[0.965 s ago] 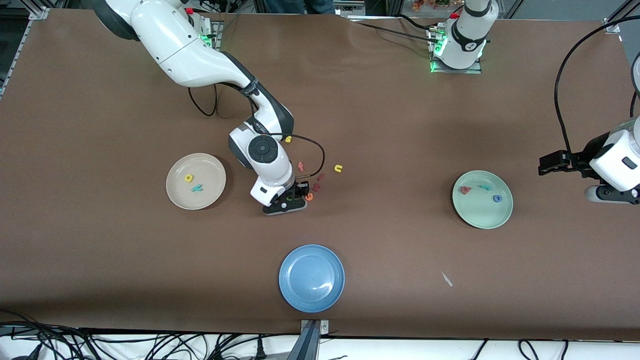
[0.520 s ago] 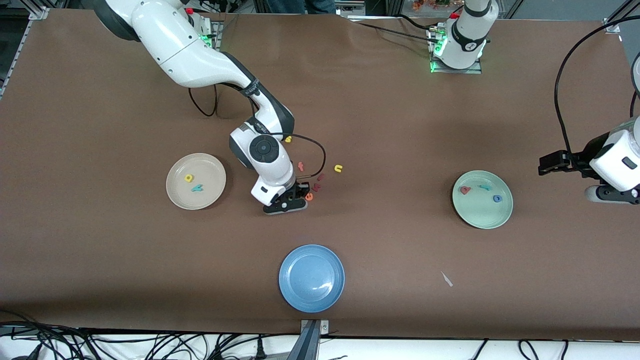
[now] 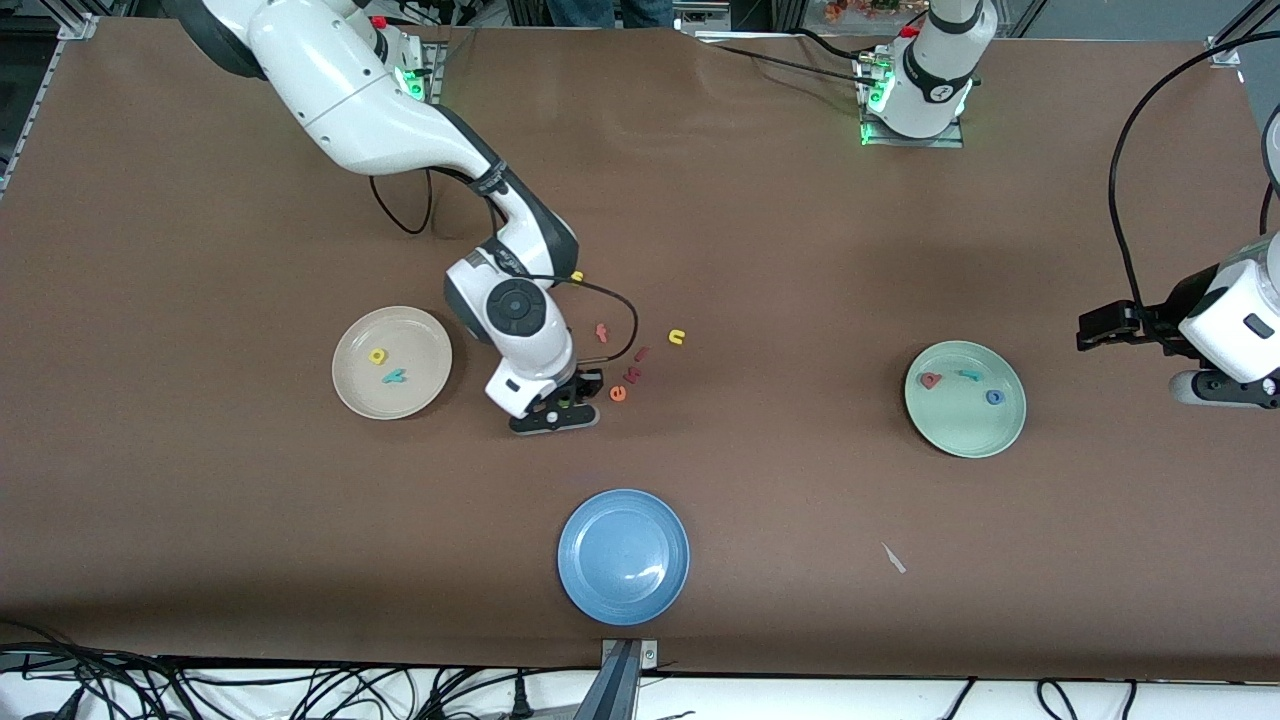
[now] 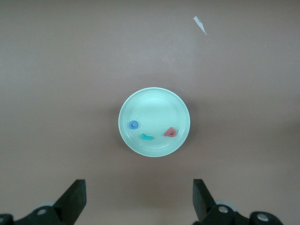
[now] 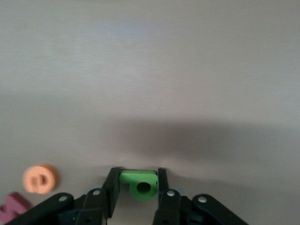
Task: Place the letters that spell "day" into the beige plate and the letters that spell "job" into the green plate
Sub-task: 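Close the right gripper on the green d, then drop the green d on the cream plate with the right gripper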
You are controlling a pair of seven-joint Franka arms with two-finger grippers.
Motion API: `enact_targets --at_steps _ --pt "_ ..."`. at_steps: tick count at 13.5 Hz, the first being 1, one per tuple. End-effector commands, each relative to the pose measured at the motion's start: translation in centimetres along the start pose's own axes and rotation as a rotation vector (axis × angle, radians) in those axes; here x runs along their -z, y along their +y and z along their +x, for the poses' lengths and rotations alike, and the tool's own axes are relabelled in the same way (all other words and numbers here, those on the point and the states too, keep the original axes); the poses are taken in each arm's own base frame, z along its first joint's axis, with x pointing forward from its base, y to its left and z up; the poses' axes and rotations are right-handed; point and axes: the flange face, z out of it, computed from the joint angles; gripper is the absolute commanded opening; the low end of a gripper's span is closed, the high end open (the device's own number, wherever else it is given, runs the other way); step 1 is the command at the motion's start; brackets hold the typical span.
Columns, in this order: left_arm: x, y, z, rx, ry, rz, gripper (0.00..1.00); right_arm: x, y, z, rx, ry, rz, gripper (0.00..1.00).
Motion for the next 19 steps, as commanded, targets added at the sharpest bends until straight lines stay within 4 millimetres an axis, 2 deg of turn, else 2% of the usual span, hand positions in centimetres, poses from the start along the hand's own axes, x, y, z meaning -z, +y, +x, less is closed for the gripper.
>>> enact_targets --at_steps 1,4,7,9,11,13,14,15,17,18,19 --pt "0.2 0.0 -0.5 -0.018 -0.001 0.015 1.0 3.9 6.5 -2.7 0.062 -0.045 -0.062 0.22" --pt "0.3 -0.1 -0.5 -0.017 0.001 0.016 1.0 5.4 11.4 -6.1 0.125 -0.091 -0.098 0.22" --pt "0.3 0.0 -0.5 -0.018 0.001 0.015 1.0 6.9 14.8 -10.3 0.144 -0.128 -0.137 0.23" --pt "0.2 0.0 -0.5 -0.018 -0.001 0.015 1.0 6.4 15.9 -13.1 0.145 -0.162 -0.155 0.23" --pt "0.2 0.1 -0.5 -0.02 -0.001 0.015 1.0 6.4 16.5 -13.2 0.152 -0.165 -0.157 0.24" --pt "0.3 0.1 -0.5 -0.02 0.001 0.016 1.0 6.3 18.5 -12.5 0.177 -0.166 -0.159 0.29" --pt "0.2 0.1 -0.5 -0.02 -0.001 0.015 1.0 6.4 19.5 -12.2 0.195 -0.167 -0.159 0.39" --pt "0.2 0.1 -0.4 -0.02 -0.001 0.015 1.0 6.8 19.8 -11.7 0.196 -0.158 -0.159 0.55" --pt "0.2 0.1 -0.5 -0.02 -0.001 0.015 1.0 8.0 20.3 -10.4 0.185 -0.134 -0.162 0.76" --pt "0.2 0.1 -0.5 -0.02 -0.001 0.015 1.0 8.6 20.5 -9.7 0.176 -0.118 -0.161 0.9" --pt "0.1 0.1 -0.4 -0.02 -0.002 0.015 1.0 9.3 21.1 -9.0 0.165 -0.103 -0.164 0.98"
